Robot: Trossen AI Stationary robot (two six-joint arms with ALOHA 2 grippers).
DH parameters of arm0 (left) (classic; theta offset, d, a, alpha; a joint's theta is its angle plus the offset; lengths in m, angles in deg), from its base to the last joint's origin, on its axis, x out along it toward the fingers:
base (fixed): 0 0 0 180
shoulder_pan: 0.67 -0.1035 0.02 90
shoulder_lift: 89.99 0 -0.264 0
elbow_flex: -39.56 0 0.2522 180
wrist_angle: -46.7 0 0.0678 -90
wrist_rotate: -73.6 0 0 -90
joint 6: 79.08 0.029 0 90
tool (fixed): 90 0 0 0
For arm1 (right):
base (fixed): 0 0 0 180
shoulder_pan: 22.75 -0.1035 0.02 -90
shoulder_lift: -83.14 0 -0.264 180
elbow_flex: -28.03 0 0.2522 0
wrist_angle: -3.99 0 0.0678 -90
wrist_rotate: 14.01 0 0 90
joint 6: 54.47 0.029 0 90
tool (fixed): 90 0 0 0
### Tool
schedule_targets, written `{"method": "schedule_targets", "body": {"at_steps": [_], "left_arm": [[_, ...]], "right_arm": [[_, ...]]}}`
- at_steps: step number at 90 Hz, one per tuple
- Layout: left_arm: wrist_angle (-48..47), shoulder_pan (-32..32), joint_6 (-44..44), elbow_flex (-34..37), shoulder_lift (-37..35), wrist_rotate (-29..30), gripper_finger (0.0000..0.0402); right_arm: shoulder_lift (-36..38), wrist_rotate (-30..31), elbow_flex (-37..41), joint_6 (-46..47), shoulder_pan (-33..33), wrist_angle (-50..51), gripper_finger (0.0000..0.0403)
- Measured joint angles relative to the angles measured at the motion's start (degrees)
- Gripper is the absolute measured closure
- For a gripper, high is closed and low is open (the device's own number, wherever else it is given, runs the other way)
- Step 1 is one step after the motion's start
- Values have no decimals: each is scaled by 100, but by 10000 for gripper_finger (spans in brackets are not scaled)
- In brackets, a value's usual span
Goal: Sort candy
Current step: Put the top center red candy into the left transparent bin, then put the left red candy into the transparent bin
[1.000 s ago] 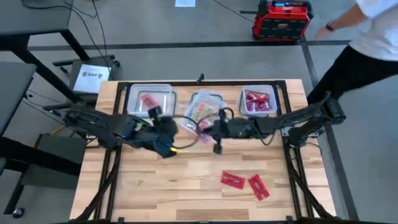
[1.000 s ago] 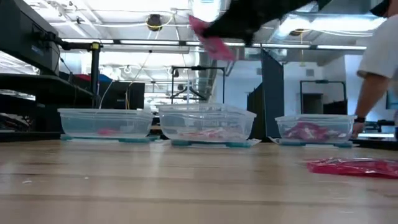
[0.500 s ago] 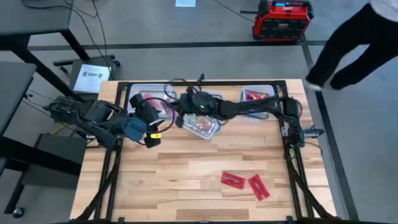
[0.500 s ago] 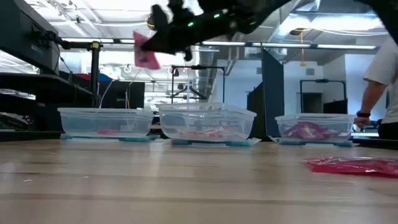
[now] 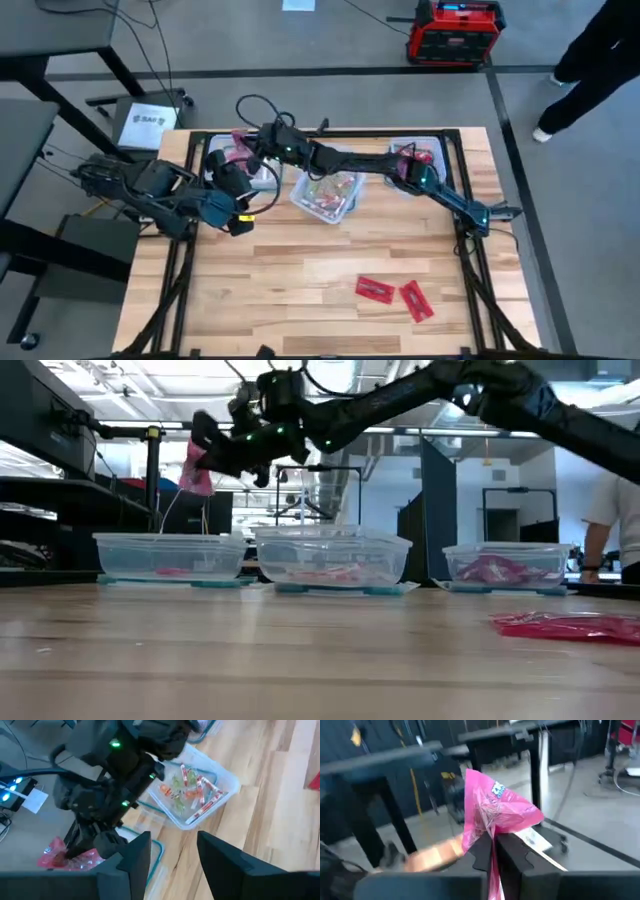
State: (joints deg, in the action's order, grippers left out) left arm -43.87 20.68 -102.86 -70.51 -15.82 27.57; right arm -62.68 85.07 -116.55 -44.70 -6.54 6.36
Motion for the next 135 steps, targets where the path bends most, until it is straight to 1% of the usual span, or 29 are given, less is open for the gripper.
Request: {"method": "schedule_targets", "body": {"at_steps": [8,17,24,32,37,45,49,54,66,69,72,82,93,104,111,119,126,135], "left_arm": [[42,0,-10,73,-11,6,253],[-2,0,-113,215,-2,-5,254],[-91,2,-251,287,-4,-9,254],[-182,2,-323,289,-9,-7,254],[-183,0,-334,289,-9,-5,254],[-182,2,-439,291,-49,-1,254],[-183,2,-521,291,-85,5,254],[-199,2,-604,291,-139,11,254],[-225,0,-671,291,-201,22,254],[-229,2,-668,291,-201,26,254],[-220,2,-670,291,-201,28,254],[-228,7,-688,291,-192,28,254],[-228,43,-664,291,-192,28,254],[-232,60,-650,291,-192,28,254],[-236,83,-646,291,-192,28,254],[-234,90,-609,291,-192,26,254],[-234,87,-609,291,-192,28,254],[-224,87,-625,291,-190,28,254]], "right_arm": [[-172,4,-395,-23,112,651,327],[-98,9,-372,-252,162,1283,278],[98,-4,-367,-681,100,1900,241],[473,-22,-371,-1256,6,2761,208],[765,-28,-383,-1783,-63,3545,194],[1176,-34,-385,-2410,-170,4968,181],[1389,-141,-376,-2625,-231,5820,178],[1664,-459,-371,-2774,-320,6757,178],[2374,-1512,-334,-2810,-614,8767,181],[2549,-1666,-230,-2722,-706,9164,183],[2715,-1693,-75,-2547,-812,9421,185],[3355,-1648,857,-2039,-1306,9317,193],[4178,-1553,2078,-1381,-2067,8652,201],[4795,-565,3434,-469,-2920,7906,209],[5082,-68,4251,369,-3429,7430,214],[5269,-71,5057,1465,-3922,6966,216],[5236,-304,5636,2027,-4257,6657,217],[5119,-315,6204,2606,-4564,6110,217]]}}
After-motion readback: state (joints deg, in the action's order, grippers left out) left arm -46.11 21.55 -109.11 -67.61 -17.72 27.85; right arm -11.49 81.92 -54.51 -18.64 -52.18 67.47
